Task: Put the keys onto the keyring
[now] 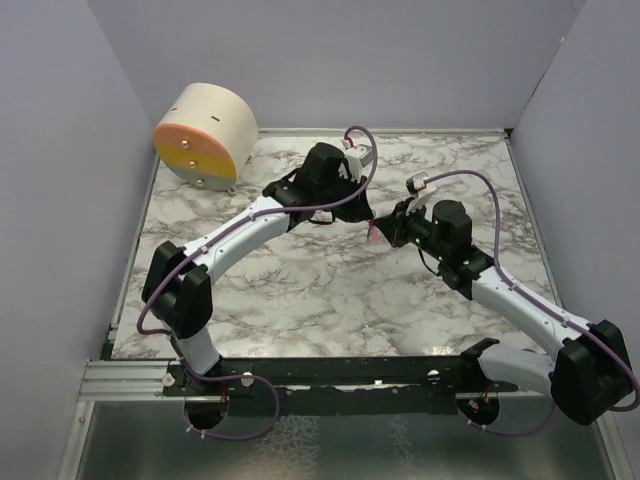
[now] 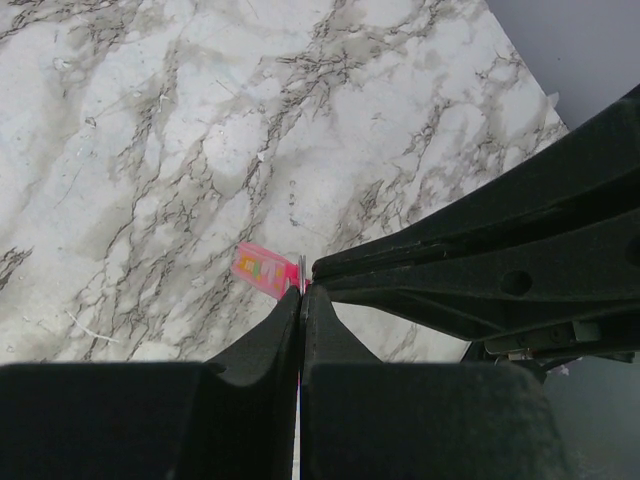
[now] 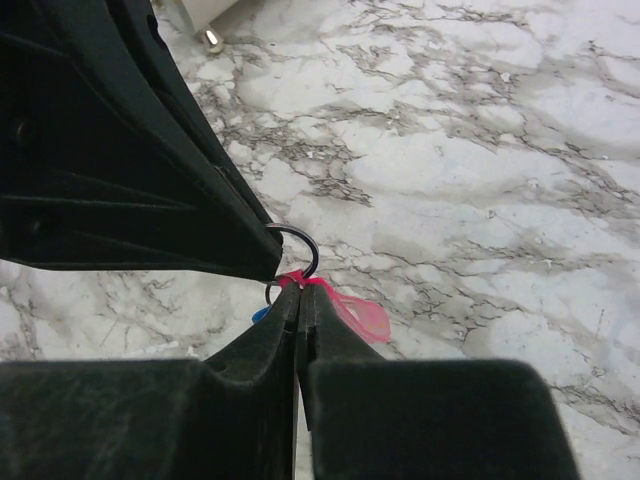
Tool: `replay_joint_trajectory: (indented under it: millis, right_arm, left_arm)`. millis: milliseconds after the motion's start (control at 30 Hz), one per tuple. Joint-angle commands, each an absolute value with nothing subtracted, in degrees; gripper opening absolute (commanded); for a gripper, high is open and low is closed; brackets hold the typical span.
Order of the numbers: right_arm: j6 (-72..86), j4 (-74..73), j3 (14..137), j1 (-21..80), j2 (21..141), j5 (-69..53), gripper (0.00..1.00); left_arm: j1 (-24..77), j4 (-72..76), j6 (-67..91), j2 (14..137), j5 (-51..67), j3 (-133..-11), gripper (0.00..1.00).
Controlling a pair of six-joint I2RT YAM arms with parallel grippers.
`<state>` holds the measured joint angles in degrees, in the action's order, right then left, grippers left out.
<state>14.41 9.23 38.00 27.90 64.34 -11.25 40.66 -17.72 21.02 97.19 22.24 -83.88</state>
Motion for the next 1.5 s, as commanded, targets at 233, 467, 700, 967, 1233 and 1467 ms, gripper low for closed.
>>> replay_joint_trajectory:
  millis: [233, 467, 700, 967, 1233, 1467]
  right_arm:
    - [5.33, 9.93, 38.75, 28.04, 63.87, 0.64, 0.01]
    - [1.72, 12.62, 39.04, 28.01, 64.96, 3.46, 0.01]
    - [-0.53, 17.14, 38.61, 28.04, 68.32, 6.32, 0.01]
    - [-4.93, 24.8, 36.01, 28.02, 69.0, 8.29, 0.01]
    - [-8.91, 27.74, 35.79, 28.04, 68.19, 9.77, 0.01]
    - [-11.07, 30.17, 35.31, 28.06, 67.07, 6.73, 0.01]
  left_arm:
    - [41.0, -23.52, 22.77, 103.44, 27.02, -91.68, 0.0]
    - [41.0, -27.18, 23.03, 108.29, 28.66, -96.93, 0.0]
    - [41.05, -31.82, 22.39, 110.37, 29.61, -100.78, 0.0]
    - [41.05, -35.26, 21.5, 111.55, 30.36, -102.08, 0.0]
    - [41.04, -37.23, 20.84, 112.78, 31.22, -102.43, 0.0]
    - [41.11, -38.47, 20.41, 113.34, 31.47, -104.06, 0.0]
